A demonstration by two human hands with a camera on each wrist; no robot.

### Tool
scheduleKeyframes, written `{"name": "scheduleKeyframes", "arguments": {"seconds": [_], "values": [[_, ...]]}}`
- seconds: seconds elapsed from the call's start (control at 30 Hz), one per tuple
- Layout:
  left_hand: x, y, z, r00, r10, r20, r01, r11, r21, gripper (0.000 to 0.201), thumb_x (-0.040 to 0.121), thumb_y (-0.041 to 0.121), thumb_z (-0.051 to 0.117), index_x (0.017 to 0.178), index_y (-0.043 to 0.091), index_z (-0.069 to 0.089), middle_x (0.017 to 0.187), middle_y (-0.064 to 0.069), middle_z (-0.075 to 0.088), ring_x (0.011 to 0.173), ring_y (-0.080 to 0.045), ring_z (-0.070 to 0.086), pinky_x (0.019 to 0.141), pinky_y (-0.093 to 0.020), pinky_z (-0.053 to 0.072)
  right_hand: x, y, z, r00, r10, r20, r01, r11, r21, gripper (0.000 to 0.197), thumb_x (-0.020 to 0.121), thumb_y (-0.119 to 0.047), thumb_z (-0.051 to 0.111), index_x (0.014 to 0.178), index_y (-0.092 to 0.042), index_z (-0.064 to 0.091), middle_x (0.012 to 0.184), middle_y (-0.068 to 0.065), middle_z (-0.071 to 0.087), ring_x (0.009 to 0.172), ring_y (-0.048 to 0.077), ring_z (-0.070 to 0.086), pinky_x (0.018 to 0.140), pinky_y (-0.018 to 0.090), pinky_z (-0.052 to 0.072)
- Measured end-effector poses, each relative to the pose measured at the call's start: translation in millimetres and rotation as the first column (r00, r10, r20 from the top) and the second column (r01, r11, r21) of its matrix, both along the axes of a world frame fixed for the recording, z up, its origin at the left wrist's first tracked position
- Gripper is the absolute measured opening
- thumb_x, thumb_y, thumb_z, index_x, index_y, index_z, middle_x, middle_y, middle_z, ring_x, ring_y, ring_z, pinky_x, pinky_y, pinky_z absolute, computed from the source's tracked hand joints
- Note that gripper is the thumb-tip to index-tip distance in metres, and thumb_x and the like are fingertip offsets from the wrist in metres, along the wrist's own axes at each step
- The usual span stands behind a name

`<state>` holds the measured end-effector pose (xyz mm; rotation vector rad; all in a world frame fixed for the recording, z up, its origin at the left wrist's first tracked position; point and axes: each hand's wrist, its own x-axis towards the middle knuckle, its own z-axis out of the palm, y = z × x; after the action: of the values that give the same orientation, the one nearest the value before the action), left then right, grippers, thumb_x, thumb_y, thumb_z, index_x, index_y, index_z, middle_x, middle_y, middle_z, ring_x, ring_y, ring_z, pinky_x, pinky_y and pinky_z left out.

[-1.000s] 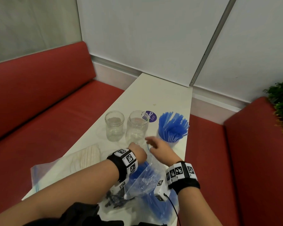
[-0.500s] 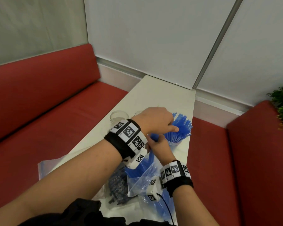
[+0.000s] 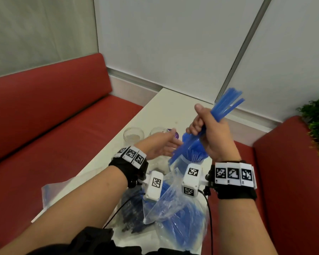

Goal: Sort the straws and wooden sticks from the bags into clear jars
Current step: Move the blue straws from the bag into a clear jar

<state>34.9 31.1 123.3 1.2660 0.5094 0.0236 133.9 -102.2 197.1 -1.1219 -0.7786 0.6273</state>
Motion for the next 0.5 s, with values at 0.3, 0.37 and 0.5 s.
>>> {"name": "scheduleKeyframes", "arguments": {"seconds": [0.3,0.37,0.5], "values": [[2,-20,-22,0.999,0.042,0.021,-0.020,0.776,-0.630,0.024,0.096,0.021,0.050,0.093,0.001,0.063,0.070,-0.004,0.056,0.040,-0.003,0.043,0.028,-0.011,0.027,-15,-1,-7,0.980,-0.190,0.063,0.187,0.981,0.044,0.041,0.092,-0.035,0.072,0.064,-0.017,0.049,0.055,0.003,0.048,0.052,0.022,0.050,0.062,0.039,0.050],[4,-22,-21,0.999,0.043,-0.001,-0.033,0.749,-0.661,0.025,0.099,0.021,0.047,0.100,0.001,0.063,0.072,-0.005,0.061,0.038,-0.002,0.041,0.028,-0.010,0.023,-14,-2,-4,0.985,-0.164,0.055,0.161,0.986,0.046,0.041,0.091,-0.037,0.074,0.063,-0.017,0.051,0.056,0.003,0.049,0.053,0.021,0.052,0.063,0.038,0.052],[10,-27,-16,0.997,0.068,-0.033,-0.072,0.737,-0.672,0.034,0.100,0.027,0.047,0.100,-0.001,0.068,0.078,-0.009,0.067,0.044,-0.004,0.047,0.028,-0.012,0.027,-17,-1,-1,0.988,-0.132,0.083,0.128,0.990,0.059,0.042,0.092,-0.036,0.073,0.060,-0.019,0.051,0.054,0.002,0.049,0.051,0.021,0.052,0.062,0.037,0.052]]}}
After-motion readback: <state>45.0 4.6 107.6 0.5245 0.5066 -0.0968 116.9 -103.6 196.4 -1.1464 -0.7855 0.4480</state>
